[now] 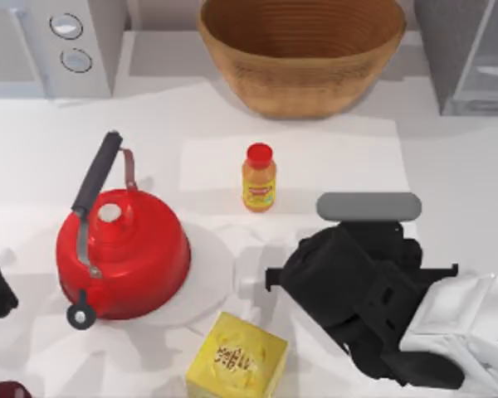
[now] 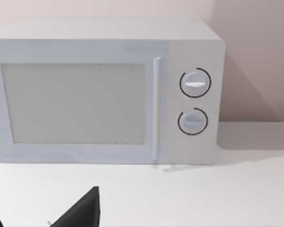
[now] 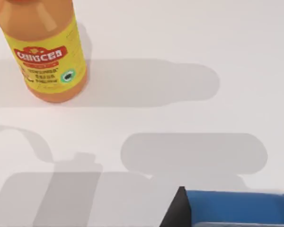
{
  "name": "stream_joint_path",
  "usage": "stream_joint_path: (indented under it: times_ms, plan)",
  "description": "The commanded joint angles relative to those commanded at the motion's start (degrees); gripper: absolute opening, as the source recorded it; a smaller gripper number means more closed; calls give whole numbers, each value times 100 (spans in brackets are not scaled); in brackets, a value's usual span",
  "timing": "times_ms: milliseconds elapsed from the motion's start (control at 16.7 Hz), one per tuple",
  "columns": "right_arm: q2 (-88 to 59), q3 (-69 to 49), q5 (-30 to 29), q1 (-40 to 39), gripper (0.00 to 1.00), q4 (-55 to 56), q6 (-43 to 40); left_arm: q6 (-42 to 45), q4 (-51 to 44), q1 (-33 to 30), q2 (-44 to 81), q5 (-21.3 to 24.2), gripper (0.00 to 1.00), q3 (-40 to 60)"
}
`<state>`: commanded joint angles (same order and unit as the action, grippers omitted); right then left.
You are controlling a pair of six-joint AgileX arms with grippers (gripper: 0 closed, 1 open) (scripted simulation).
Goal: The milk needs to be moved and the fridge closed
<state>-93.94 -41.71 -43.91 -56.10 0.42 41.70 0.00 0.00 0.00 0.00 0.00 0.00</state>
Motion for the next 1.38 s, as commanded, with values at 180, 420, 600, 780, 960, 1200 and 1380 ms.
stream_joint_path:
  times_ms: [180,420,600,780,960,1200,1380]
  plan:
    - [-13,19,56,76,0,92,-47,0,0,0,0,0,100,0]
    - [17,215,639,841,0,967,-612,0,0,0,0,0,100,0]
    - [67,559,1378,1843,0,2220,-1351,0,0,0,0,0,100,0]
    - [181,1002,2254,3072,0,3714,-2235,0,0,0,0,0,100,0]
    - [386,1436,3128,4287,0,5088,-3101,0,0,0,0,0,100,0]
    - [692,1854,3996,5353,0,6167,-3922,0,0,0,0,0,100,0]
    - [771,1934,4166,5527,0,6342,-4079,0,0,0,0,0,100,0]
